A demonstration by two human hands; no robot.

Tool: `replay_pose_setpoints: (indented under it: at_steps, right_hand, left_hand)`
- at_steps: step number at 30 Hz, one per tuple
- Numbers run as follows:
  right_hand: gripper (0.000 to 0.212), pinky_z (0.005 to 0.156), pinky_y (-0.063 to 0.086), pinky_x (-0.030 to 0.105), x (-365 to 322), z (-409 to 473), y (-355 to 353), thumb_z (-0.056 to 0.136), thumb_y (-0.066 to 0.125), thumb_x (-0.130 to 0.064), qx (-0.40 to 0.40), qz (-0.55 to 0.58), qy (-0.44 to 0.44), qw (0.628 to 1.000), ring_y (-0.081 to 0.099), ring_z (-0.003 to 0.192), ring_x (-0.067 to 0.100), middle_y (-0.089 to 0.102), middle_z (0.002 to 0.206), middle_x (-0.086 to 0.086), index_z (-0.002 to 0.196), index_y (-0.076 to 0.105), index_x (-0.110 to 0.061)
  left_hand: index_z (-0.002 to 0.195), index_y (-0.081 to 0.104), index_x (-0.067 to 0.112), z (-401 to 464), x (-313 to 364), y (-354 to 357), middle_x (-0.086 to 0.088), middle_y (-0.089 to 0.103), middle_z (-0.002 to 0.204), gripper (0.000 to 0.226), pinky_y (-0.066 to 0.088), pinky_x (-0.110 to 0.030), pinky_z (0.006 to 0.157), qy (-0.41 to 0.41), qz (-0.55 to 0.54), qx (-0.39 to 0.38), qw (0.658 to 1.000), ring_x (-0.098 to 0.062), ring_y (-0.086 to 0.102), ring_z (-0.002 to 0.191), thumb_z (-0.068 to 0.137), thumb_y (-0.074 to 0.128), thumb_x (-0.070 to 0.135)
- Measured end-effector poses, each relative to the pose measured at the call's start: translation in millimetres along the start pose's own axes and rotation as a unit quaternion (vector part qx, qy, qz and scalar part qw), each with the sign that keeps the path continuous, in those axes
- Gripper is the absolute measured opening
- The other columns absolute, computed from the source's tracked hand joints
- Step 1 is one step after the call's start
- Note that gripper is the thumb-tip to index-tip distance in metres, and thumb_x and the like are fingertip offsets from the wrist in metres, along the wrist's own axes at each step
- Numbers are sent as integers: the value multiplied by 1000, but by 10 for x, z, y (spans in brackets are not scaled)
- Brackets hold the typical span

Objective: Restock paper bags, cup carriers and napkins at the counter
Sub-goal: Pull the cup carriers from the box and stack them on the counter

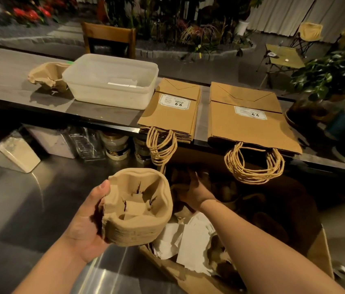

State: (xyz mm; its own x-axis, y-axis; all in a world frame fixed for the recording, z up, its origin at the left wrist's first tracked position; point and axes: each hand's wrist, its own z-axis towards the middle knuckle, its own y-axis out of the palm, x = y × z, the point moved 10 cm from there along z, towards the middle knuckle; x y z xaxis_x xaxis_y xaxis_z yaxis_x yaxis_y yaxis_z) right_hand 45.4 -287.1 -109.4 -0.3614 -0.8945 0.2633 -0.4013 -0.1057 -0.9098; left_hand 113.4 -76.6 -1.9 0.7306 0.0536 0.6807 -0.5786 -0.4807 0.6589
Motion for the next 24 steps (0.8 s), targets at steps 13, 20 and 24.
replay_pose_setpoints:
  at_steps: [13, 20, 24]
  right_hand:
    - [57, 94, 48, 39, 346, -348, 3, 98, 55, -16, 12, 447, 252, 858, 53, 125, 37, 45, 145, 16, 151, 35, -18]
    - [72, 81, 63, 38, 530, -834, 96, 95, 66, -14, 70, 611, 340, 711, 69, 102, 22, 61, 131, 2, 153, 32, -39]
    - [68, 91, 60, 42, 651, -1235, 142, 92, 69, -33, 118, 673, 368, 631, 68, 97, 15, 62, 127, 0, 153, 38, -27]
  left_hand:
    - [114, 79, 19, -74, 10, 199, -23, 71, 123, 92, 63, -47, 76, -8, 37, 4, 999, -40, 72, 106, 33, 99, 59]
    - [120, 76, 21, -99, 13, 234, -23, 68, 128, 91, 63, -46, 80, 0, 70, -1, 998, -41, 69, 112, 41, 97, 61]
    - [113, 79, 26, -116, 11, 285, -20, 71, 125, 77, 63, -44, 79, 6, 91, 6, 996, -38, 71, 110, 44, 94, 58]
